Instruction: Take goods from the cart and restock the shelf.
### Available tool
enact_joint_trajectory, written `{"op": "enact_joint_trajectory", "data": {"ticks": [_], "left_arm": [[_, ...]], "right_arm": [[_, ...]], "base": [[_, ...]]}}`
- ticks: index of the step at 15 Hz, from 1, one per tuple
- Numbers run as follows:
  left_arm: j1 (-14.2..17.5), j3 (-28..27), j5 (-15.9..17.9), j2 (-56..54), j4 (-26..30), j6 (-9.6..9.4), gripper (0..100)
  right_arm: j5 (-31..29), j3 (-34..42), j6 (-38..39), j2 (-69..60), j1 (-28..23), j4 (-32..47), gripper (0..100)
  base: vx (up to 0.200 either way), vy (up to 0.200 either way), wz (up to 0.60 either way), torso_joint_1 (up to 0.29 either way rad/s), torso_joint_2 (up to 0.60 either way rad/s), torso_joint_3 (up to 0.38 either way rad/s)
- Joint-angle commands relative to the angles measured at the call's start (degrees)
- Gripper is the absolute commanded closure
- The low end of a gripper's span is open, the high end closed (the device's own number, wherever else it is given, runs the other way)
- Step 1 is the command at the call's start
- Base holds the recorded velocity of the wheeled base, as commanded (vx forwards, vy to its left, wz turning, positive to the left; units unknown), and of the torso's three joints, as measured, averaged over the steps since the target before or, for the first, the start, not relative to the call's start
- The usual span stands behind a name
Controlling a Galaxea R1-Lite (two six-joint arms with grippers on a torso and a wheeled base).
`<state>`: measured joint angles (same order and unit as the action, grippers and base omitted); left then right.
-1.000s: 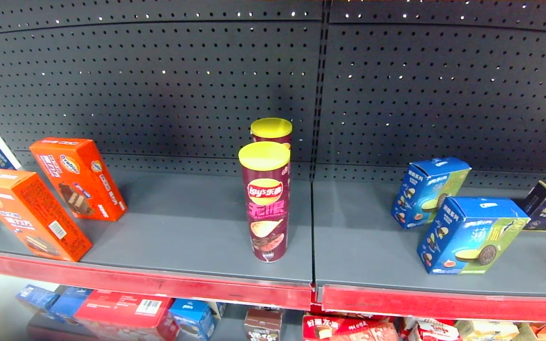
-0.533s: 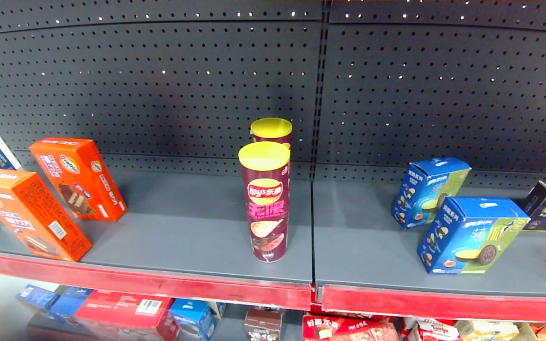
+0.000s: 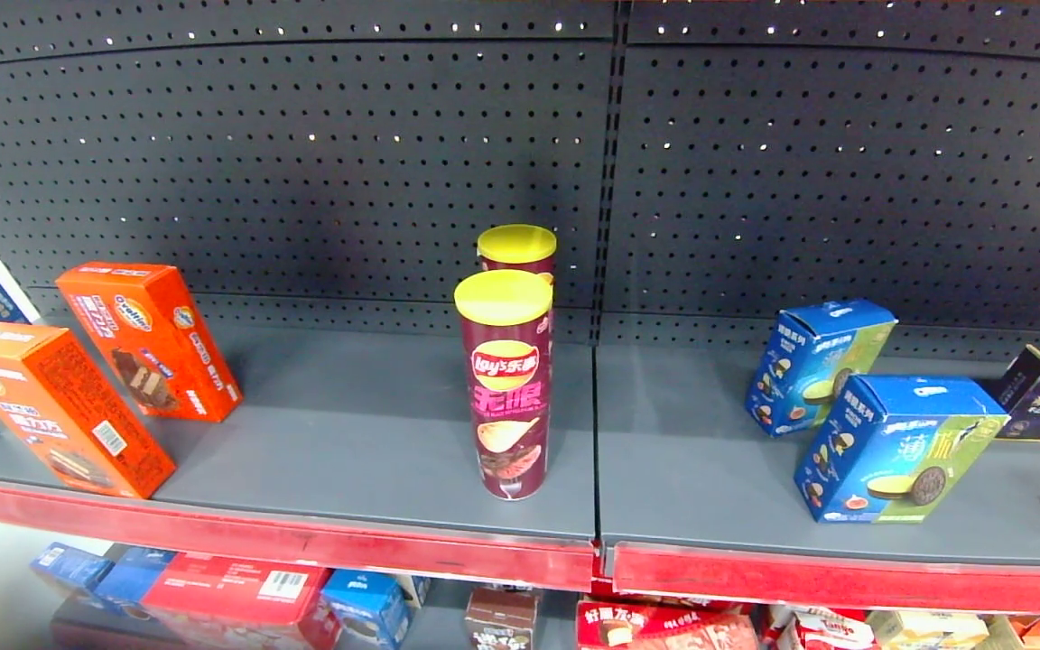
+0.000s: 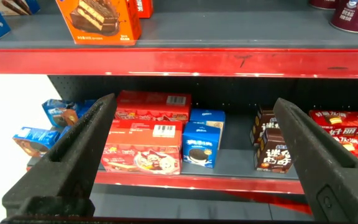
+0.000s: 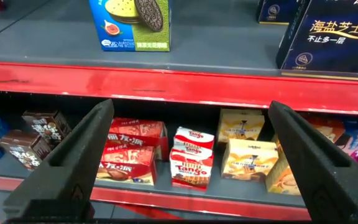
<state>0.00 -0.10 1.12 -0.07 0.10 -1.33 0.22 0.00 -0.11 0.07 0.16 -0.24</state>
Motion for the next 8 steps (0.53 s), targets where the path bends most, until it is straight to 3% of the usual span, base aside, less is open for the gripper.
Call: {"op": "enact_joint_trajectory", "data": {"ticks": [1, 8], "left_arm": [[0.00, 0.10, 0.02, 0.07, -0.01, -0.08, 0], [0.00, 0.01, 0.02, 0.07, -0.01, 0.01, 0]], "right_arm": [[0.04, 0.00, -0.07, -0.07, 0.02, -0.02, 0], [0.04, 0.00, -0.07, -0.07, 0.02, -0.02, 0]], "base": [[0.000, 0.000, 0.00, 0.000, 0.00, 0.000], [0.000, 0.000, 0.00, 0.000, 0.00, 0.000]]}}
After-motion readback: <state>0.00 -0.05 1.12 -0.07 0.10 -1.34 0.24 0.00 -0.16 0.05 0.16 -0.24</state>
